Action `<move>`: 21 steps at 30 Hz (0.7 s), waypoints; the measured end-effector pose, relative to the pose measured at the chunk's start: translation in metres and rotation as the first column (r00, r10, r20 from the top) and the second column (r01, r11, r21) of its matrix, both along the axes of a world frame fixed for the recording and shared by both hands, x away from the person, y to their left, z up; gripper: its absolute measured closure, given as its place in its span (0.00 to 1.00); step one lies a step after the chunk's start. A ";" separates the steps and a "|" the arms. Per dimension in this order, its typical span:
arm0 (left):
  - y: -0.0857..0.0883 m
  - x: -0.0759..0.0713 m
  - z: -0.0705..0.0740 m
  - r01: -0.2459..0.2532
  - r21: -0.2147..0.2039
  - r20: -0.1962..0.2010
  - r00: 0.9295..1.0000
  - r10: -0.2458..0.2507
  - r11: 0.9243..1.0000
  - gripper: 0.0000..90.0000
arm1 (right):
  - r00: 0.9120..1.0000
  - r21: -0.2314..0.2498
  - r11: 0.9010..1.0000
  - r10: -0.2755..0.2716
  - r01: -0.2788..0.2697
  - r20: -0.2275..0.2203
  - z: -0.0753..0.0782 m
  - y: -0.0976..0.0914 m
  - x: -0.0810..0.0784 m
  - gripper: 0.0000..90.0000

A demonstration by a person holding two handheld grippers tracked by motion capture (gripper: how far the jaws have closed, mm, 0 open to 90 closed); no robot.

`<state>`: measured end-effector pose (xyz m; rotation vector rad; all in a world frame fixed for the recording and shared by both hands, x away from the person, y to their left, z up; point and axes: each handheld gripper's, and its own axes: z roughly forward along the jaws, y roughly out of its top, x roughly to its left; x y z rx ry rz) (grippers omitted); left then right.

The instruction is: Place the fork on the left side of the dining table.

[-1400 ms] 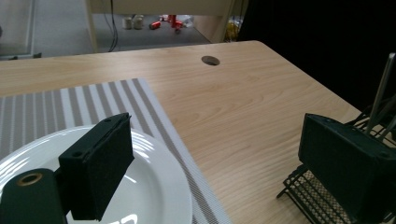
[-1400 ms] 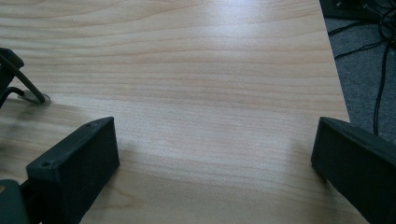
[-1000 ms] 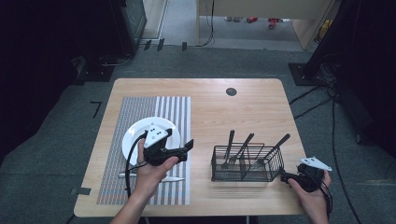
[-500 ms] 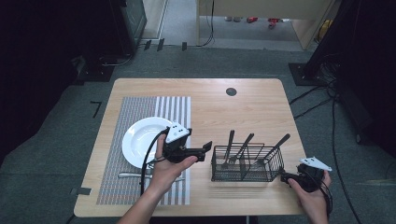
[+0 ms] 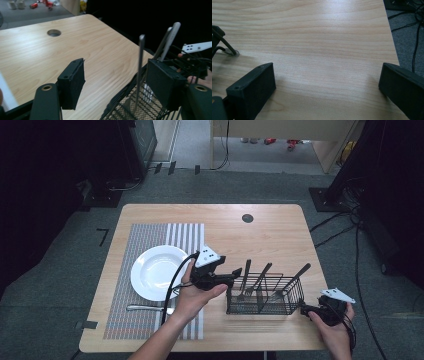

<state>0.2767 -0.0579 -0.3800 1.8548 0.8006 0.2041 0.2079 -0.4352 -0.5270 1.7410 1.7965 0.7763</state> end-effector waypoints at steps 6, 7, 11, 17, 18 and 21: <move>-0.017 0.004 0.001 0.050 0.010 -0.023 0.999 -0.049 0.999 0.49 | 1.000 0.001 1.000 0.007 -0.007 0.000 0.000 0.000 0.000 0.01; -0.020 0.007 0.000 0.065 -0.002 -0.042 0.997 -0.065 0.998 0.52 | 1.000 0.001 1.000 0.006 -0.006 0.000 0.000 0.000 0.000 0.01; -0.026 0.013 -0.001 0.098 -0.046 -0.077 0.992 -0.101 0.994 0.62 | 1.000 0.002 1.000 0.005 -0.005 -0.001 0.000 0.000 0.000 0.01; -0.026 0.015 0.001 0.112 -0.052 -0.071 0.991 -0.116 0.992 0.91 | 1.000 0.002 1.000 0.005 -0.005 -0.001 0.000 0.000 0.000 0.01; -0.025 0.015 0.003 0.118 -0.052 -0.057 0.991 -0.121 0.992 0.91 | 1.000 0.002 1.000 0.005 -0.005 -0.001 0.000 0.000 0.000 0.01; -0.023 0.013 0.007 0.139 -0.043 -0.023 0.990 -0.140 0.989 0.99 | 1.000 0.002 1.000 0.004 -0.004 0.000 0.000 0.000 0.000 0.01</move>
